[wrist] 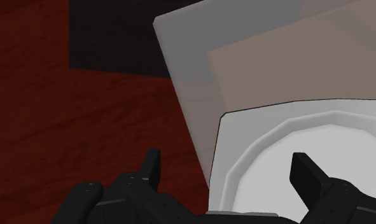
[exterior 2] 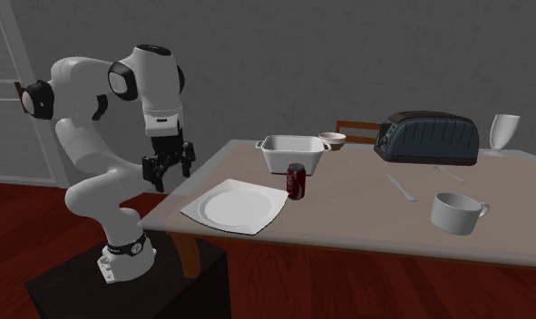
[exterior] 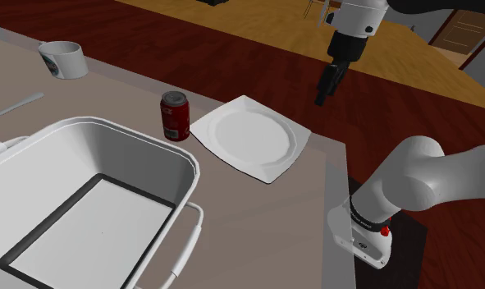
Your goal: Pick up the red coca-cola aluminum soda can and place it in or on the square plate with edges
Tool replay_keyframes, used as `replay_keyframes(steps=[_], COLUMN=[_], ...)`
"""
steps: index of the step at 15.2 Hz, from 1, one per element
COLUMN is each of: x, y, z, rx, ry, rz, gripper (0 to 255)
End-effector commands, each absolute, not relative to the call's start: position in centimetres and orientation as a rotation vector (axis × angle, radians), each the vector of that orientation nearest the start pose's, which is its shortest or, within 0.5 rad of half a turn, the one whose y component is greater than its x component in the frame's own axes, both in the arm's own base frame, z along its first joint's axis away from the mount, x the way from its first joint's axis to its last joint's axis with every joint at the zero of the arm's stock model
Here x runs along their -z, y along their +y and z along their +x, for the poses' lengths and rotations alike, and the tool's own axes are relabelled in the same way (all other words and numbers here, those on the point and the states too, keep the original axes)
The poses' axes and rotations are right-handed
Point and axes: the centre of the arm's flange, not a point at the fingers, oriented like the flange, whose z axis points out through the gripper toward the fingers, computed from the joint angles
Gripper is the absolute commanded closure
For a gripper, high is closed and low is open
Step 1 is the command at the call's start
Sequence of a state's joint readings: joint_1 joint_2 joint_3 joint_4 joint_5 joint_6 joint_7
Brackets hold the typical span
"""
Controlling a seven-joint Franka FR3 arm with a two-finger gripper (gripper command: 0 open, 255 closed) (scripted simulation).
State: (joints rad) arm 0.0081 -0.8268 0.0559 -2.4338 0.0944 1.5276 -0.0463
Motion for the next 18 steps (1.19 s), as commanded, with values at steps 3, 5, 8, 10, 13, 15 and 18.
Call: replay_keyframes(steps=[3, 5, 8, 10, 13, 15, 18], x=[-56.2, -56.2, -56.2, -56.2, -56.1, -56.1, -56.1], y=[5.6, 7.9, 11.3, 13.5, 16.9, 19.1, 22.4], z=[30.2, 31.5, 33.5, 34.9, 37.0, 38.4, 40.5], rx=[-0.115, -0.106, -0.093, -0.085, -0.071, -0.063, -0.049], ry=[-0.131, -0.123, -0.109, -0.100, -0.087, -0.078, -0.065], rz=[-3.087, -3.092, -3.098, -3.103, -3.109, -3.114, -3.120], gripper=[0, 0, 0, 0, 0, 0, 0])
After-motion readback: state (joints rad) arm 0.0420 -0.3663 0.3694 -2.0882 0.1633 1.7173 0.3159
